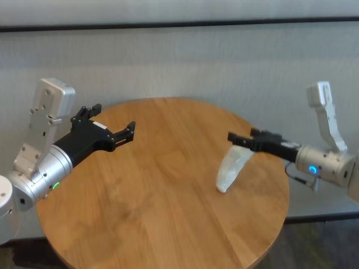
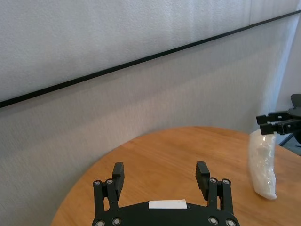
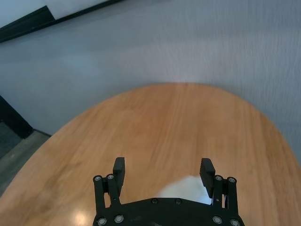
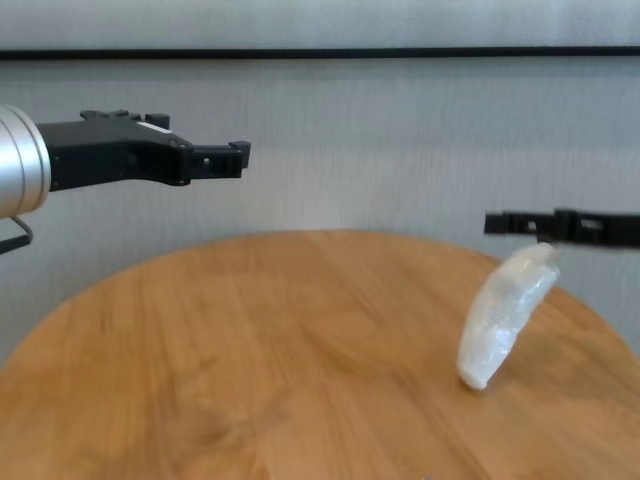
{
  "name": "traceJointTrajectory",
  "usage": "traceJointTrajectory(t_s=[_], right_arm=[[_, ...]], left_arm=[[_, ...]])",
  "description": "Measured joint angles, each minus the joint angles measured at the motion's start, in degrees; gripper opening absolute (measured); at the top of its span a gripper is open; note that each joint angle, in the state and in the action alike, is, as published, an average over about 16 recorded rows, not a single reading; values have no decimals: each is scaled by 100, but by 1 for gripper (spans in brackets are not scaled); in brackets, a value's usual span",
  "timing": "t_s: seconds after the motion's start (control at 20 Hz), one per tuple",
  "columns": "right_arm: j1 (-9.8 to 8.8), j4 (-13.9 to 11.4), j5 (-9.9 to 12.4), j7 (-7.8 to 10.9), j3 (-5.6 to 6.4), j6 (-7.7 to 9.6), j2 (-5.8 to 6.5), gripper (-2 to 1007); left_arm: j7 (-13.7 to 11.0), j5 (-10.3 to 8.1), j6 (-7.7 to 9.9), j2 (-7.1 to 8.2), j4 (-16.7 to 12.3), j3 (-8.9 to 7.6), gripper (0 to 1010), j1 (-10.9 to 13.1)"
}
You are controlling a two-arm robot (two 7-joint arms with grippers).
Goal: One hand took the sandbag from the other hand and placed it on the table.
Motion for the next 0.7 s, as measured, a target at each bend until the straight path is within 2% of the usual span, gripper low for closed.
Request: traceJointTrajectory(t_s=[0.35, 0.7], right_arm=[[235, 32, -297, 109, -59, -254, -62, 1000], [322, 67, -388, 187, -82, -332, -105, 1000]], left_arm=[[0, 0, 0, 0, 0, 0, 1002, 0], [0, 0, 0, 0, 0, 0, 1002, 0]])
